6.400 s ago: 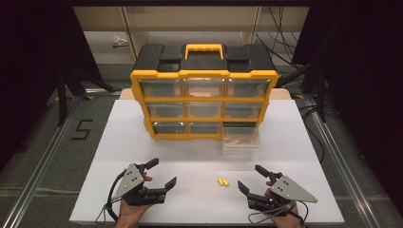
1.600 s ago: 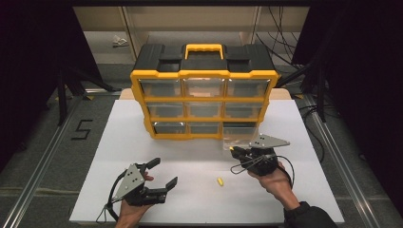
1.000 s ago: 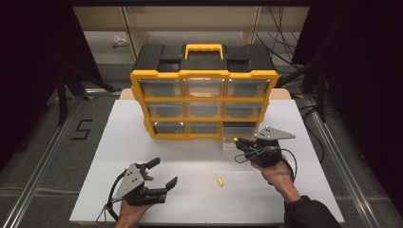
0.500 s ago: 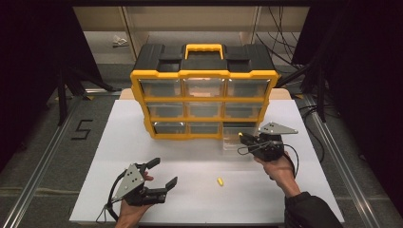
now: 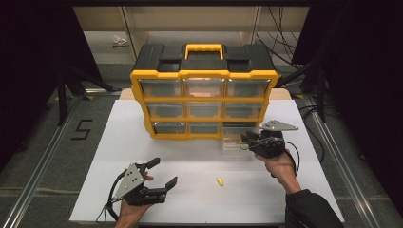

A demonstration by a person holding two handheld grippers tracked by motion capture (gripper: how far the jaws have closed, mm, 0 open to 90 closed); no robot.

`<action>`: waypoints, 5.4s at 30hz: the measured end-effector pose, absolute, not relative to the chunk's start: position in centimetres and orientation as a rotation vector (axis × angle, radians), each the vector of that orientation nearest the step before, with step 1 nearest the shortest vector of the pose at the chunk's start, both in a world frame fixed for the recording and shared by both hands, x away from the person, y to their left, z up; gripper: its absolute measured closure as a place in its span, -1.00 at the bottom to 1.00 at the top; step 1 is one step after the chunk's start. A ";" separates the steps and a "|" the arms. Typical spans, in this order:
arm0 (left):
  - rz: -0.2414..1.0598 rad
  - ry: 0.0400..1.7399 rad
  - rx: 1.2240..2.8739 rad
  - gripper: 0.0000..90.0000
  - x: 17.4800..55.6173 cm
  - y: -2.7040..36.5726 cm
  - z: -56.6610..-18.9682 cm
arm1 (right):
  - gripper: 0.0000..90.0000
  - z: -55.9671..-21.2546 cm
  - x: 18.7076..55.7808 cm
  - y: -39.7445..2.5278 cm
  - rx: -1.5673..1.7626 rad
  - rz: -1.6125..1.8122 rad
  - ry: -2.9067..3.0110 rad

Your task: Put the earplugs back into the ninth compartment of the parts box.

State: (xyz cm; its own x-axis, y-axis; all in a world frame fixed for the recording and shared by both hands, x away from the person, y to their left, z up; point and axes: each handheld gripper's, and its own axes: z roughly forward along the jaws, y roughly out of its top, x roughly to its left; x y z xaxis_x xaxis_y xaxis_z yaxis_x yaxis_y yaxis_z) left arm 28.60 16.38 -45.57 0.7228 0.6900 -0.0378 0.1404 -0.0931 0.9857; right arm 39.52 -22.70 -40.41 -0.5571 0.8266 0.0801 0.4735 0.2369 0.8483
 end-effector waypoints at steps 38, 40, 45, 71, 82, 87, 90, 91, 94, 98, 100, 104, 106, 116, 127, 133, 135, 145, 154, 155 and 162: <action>0.524 0.683 1.619 -0.68 28.5 16.4 -45.5 | -0.39 -39.0 36.1 -18.3 1.002 1.309 2.262; 0.525 0.683 1.619 -0.68 28.5 16.4 -45.5 | -0.42 -39.1 36.0 -18.1 0.996 1.306 2.274; 0.526 0.683 1.619 -0.68 28.5 16.4 -45.4 | -0.48 -39.2 35.6 -17.4 0.963 1.289 2.333; 0.526 0.681 1.618 -0.68 28.5 16.4 -45.4 | -0.49 -42.2 35.1 -15.3 0.903 1.078 2.571; 0.521 0.682 1.617 -0.68 28.5 16.4 -45.4 | -0.32 -43.8 35.4 -14.9 0.931 0.981 2.646; 0.522 0.682 1.617 -0.68 28.5 16.4 -45.4 | -0.26 -44.4 35.5 -14.8 0.929 0.953 2.669; 0.522 0.681 1.617 -0.68 28.5 16.4 -45.4 | -0.23 -44.8 35.6 -14.7 0.925 0.933 2.683; 0.522 0.682 1.616 -0.68 28.5 16.4 -45.4 | -0.22 -44.9 35.6 -14.6 0.924 0.926 2.687; 0.522 0.681 1.617 -0.68 28.5 16.4 -45.4 | -0.17 -45.3 35.6 -14.5 0.921 0.907 2.700; 0.522 0.681 1.617 -0.68 28.5 16.4 -45.4 | -0.11 -45.7 35.6 -14.4 0.930 0.886 2.723; 0.523 0.681 1.617 -0.68 28.5 16.4 -45.4 | -0.07 -45.9 35.6 -14.4 0.932 0.877 2.732; 0.523 0.681 1.617 -0.68 28.5 16.4 -45.4 | 0.02 -46.2 35.7 -14.3 0.944 0.863 2.739; 0.524 0.681 1.617 -0.68 28.5 16.4 -45.4 | 0.07 -46.4 35.8 -14.3 0.939 0.857 2.741; 0.523 0.680 1.617 -0.68 28.5 16.4 -45.4 | 0.32 -46.9 35.6 -14.1 0.924 0.815 2.773; 0.522 0.679 1.618 -0.68 28.5 16.4 -45.4 | 0.75 -47.1 35.3 -13.9 0.870 0.771 2.787; 0.522 0.682 1.616 -0.67 28.5 16.4 -45.4 | 0.78 -46.8 35.3 -14.1 0.862 0.793 2.770; 0.523 0.681 1.617 -0.67 28.5 16.4 -45.4 | 0.78 -46.5 35.4 -14.2 0.858 0.815 2.757; 0.523 0.680 1.615 -0.67 28.5 16.4 -45.4 | 0.78 -44.8 35.5 -15.0 0.861 0.914 2.681; 0.519 0.675 1.604 -0.67 28.5 16.5 -45.4 | 0.78 -43.2 35.5 -15.8 0.874 1.011 2.600; 0.514 0.677 1.597 -0.67 28.5 16.5 -45.3 | 0.78 -43.0 35.5 -15.9 0.874 1.023 2.590; 0.518 0.674 1.597 -0.67 28.4 16.5 -45.3 | 0.78 -42.0 35.5 -16.5 0.883 1.098 2.517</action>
